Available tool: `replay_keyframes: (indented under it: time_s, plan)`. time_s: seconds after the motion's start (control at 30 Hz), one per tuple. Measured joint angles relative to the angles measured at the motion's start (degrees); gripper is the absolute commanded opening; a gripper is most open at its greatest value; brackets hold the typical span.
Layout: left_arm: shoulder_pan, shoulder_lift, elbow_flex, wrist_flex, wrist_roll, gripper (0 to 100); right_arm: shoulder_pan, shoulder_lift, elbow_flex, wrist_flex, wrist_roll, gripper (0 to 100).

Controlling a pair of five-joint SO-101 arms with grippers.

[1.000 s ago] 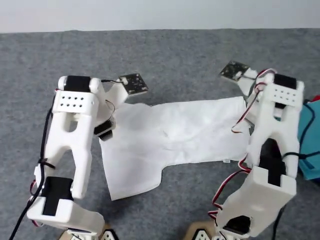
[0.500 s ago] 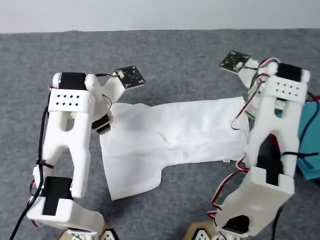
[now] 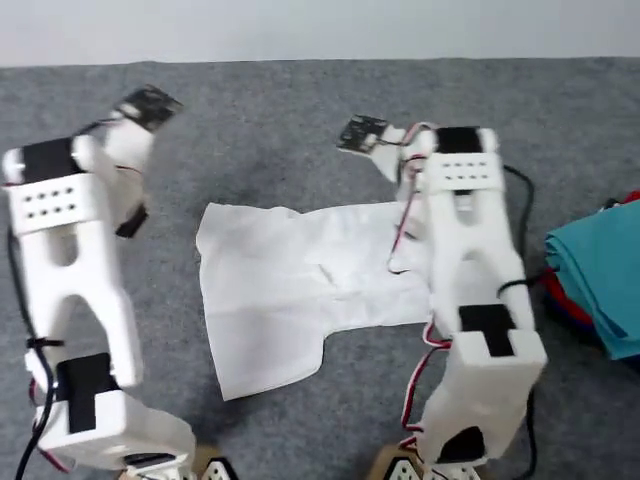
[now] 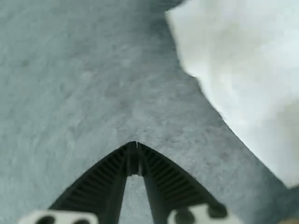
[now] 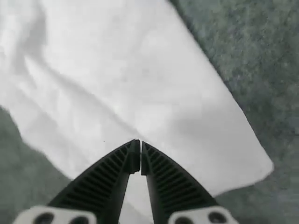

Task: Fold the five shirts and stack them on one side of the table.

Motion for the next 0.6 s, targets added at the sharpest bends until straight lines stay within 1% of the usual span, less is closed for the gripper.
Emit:
replay_keyframes:
  time_s: [0.17, 0.27, 0.37, 0.5, 0.6]
  plan:
    - [-5.54, 0.00, -4.31, 0.00, 7.47, 0, -7.74, 5.19, 0.09, -4.04, -18.02, 0.9]
    - [-9.14, 0.00, -5.80, 0.00, 10.02, 0, -13.45, 7.47, 0.09, -6.24, -25.14, 0.9]
    - [-11.25, 0.00, -5.98, -0.79, 12.22, 0, -18.55, 8.18, 0.09, -8.62, -27.60, 0.9]
    - [-13.36, 0.00, -5.98, -2.90, 13.19, 0, -22.51, 8.18, 0.09, -9.93, -28.48, 0.9]
    - [-13.45, 0.00, -5.98, -3.34, 13.27, 0, -25.32, 8.18, 0.09, -9.93, -29.80, 0.9]
